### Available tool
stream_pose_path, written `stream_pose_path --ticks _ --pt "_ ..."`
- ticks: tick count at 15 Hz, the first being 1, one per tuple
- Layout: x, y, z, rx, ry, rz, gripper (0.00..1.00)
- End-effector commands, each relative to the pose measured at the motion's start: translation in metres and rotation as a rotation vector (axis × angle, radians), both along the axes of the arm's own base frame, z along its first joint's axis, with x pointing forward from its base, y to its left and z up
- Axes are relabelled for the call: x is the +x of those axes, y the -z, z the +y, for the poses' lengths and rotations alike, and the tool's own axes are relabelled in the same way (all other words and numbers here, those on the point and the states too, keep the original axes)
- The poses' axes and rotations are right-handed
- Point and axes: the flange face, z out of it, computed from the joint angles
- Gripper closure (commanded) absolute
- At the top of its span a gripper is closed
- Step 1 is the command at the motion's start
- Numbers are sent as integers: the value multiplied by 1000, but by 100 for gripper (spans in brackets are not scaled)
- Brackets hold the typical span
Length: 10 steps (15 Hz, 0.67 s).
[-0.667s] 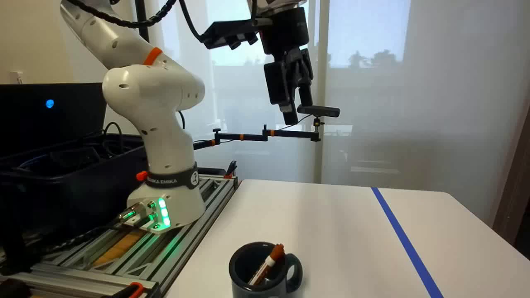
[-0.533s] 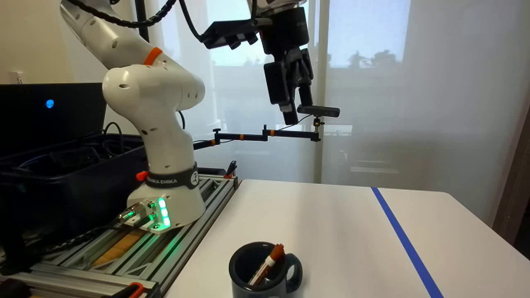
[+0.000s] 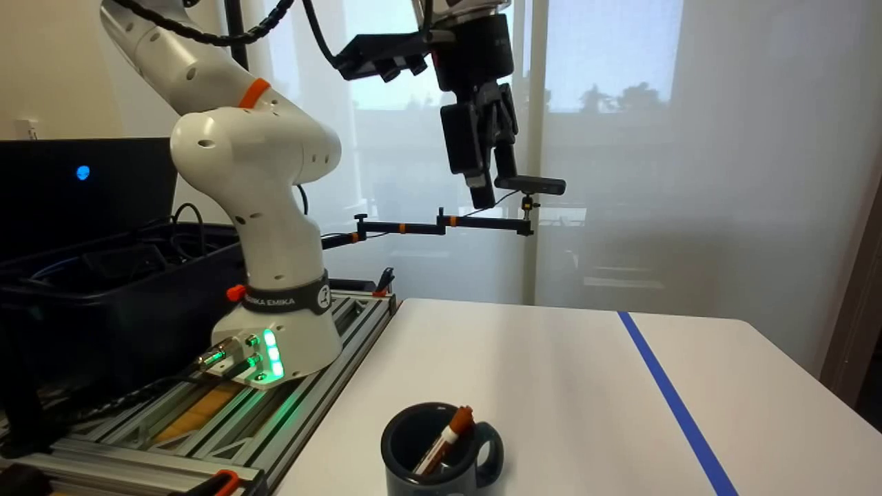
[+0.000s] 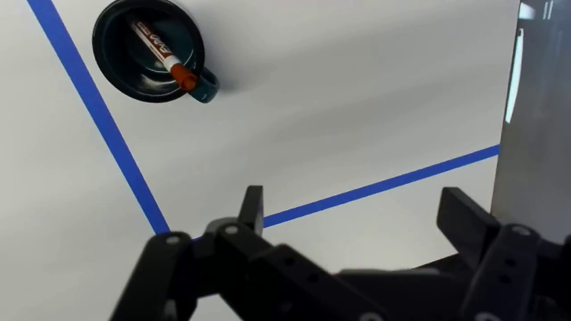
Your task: Put the marker onto the table
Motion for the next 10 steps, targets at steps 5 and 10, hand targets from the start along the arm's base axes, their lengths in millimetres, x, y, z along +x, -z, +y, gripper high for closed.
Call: stream_pose_path --ticks 5,10 --pt "-4 36 -24 -35 -351 200 0" --pt "-3 68 -55 -152 -549 218 0"
